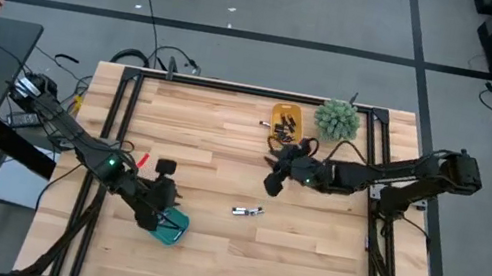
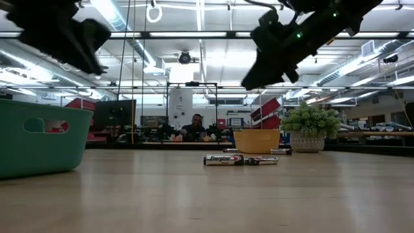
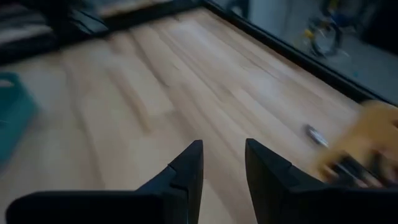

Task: Sort batteries
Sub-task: Put the silver battery into the green bin

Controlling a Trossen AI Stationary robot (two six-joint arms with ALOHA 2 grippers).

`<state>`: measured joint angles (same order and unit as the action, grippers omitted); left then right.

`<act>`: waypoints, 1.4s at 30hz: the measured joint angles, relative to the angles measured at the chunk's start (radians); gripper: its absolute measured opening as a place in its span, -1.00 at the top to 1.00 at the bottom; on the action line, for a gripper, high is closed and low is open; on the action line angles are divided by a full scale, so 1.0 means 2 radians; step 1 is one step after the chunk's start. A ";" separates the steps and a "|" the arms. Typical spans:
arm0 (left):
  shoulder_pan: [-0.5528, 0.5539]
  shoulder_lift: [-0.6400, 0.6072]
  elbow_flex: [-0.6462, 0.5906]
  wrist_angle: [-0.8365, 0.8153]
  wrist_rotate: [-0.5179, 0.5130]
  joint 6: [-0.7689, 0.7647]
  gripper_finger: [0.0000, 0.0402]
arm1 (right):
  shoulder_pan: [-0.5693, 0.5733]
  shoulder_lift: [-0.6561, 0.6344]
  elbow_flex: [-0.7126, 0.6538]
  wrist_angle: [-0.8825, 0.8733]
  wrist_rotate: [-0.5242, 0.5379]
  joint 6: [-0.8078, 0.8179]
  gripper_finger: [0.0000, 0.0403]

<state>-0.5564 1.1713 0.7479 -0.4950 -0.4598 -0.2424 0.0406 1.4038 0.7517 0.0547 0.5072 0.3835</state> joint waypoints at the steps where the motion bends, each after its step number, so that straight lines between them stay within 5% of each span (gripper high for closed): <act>1: 0.000 0.000 0.000 0.010 -0.022 0.017 0.61 | -0.006 -0.008 0.000 -0.023 0.000 0.002 0.49; 9: 0.020 0.000 0.000 0.070 -0.170 0.119 0.61 | -0.037 -0.042 0.000 -0.163 -0.001 -0.128 0.50; 18: 0.043 0.000 0.000 0.076 -0.180 0.121 0.61 | -0.039 -0.024 -0.012 -0.230 -0.002 -0.155 0.49; 42: 0.043 0.000 0.000 0.077 -0.180 0.119 0.61 | -0.159 -0.024 -0.143 -0.030 -0.090 -0.191 0.49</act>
<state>-0.4707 1.1709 0.7479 -0.3420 -0.8193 -0.0044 -0.2777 1.3554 0.4658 -0.0057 0.3266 0.0006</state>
